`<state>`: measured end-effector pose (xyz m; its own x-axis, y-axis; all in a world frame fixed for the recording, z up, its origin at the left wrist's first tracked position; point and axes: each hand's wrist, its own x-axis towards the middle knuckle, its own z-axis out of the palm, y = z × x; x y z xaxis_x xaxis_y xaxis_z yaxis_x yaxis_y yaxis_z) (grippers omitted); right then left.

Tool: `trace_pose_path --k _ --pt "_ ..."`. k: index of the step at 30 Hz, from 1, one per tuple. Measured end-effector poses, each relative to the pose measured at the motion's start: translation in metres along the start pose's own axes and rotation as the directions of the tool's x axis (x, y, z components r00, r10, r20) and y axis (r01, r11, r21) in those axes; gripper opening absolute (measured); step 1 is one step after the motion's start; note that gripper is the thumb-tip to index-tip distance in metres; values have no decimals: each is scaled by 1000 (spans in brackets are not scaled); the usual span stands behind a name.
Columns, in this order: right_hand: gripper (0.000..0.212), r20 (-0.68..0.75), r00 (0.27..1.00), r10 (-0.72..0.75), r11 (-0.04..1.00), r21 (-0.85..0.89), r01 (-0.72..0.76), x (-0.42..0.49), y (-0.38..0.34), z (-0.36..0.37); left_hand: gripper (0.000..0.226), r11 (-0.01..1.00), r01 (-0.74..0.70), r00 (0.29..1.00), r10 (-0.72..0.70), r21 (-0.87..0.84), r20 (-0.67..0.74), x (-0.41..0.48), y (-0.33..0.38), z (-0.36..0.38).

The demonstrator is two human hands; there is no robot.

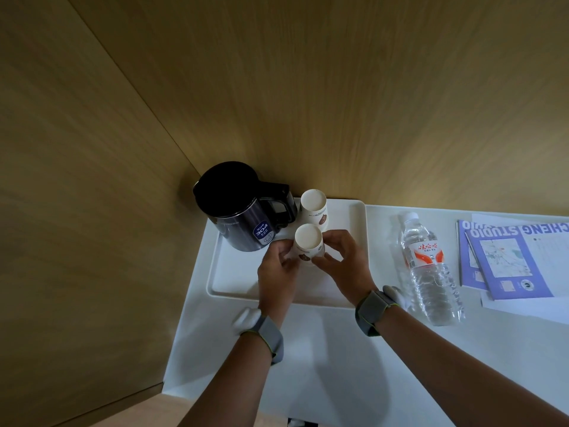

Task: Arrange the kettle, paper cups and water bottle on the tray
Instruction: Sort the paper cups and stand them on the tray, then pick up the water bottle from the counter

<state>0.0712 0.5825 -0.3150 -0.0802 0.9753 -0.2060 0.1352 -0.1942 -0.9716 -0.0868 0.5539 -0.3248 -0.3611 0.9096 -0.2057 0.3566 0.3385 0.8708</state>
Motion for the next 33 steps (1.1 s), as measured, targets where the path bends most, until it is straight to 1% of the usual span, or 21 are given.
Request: trace_pose_path --k 3,8,11,16,21,24,30,33 --pt "43 5 1000 5 1000 -8 -5 1 1 -2 21 1000 22 1000 -22 13 -19 1 2 -2" --pt "47 22 999 41 999 8 -42 -11 5 -8 26 998 57 998 -57 -30 -2 -6 5 -8" --pt "50 4 998 64 997 30 -64 -20 6 -14 27 996 64 998 -63 -58 11 -18 6 -10" --pt "53 -45 995 89 993 80 -86 -34 5 -24 21 981 120 992 -113 -150 54 -40 5 -15" --pt "51 -74 995 72 994 93 -65 -51 -2 -42 20 972 129 989 -112 -195 94 -65 6 -16" --pt "47 -125 992 35 996 92 -24 -60 -5 -52 17 962 149 986 -127 -228 111 -77 11 -9" --pt "41 -190 982 9 997 74 5 -75 -12 -84 11 971 150 970 -108 -185 218 -91 33 16" --pt "38 -227 974 11 997 71 5 -76 -17 -104 10 986 106 962 -68 -131 264 -92 48 30"
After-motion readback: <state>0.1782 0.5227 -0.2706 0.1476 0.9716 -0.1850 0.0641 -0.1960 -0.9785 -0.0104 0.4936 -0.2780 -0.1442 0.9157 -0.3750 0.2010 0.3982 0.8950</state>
